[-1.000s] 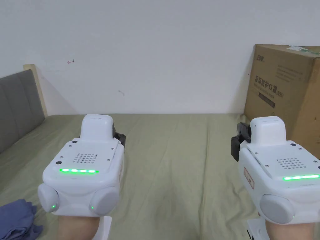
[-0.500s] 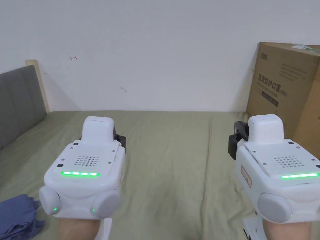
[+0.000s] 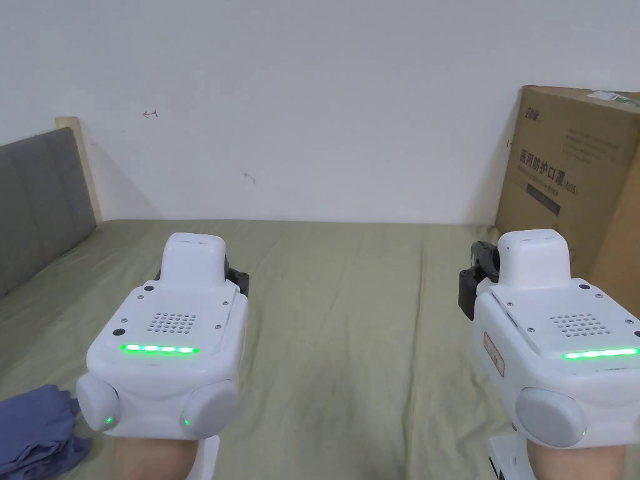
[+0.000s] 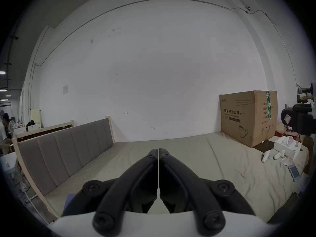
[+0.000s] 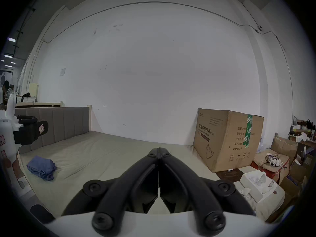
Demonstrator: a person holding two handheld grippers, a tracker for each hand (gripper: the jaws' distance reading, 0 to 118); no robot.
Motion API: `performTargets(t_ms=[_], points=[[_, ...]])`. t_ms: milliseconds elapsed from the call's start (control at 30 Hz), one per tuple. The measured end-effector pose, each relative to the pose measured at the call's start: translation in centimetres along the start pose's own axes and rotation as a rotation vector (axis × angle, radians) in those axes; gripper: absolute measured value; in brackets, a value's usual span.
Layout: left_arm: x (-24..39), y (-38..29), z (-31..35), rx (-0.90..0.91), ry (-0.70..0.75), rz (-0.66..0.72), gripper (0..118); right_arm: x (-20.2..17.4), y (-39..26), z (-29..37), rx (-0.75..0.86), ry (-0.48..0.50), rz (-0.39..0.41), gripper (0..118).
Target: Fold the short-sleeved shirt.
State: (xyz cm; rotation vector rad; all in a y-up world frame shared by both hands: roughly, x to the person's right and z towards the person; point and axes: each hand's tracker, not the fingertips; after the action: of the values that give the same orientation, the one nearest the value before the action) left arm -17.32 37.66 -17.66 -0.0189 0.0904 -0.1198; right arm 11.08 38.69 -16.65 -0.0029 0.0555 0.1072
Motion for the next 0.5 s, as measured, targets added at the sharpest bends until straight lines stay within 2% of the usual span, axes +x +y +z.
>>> performTargets(t_ms=[400,500], points=[[0.06,-0.03,0.03,0.003,0.012,-0.007,1,0.17,-0.21,0.1,-0.003,0.001,-0.006,0],[0.1,-0.19,-0.06,-0.002,0.016,-0.016,2,0.32,-0.32,0.27,0.013,0.007,-0.033,0]])
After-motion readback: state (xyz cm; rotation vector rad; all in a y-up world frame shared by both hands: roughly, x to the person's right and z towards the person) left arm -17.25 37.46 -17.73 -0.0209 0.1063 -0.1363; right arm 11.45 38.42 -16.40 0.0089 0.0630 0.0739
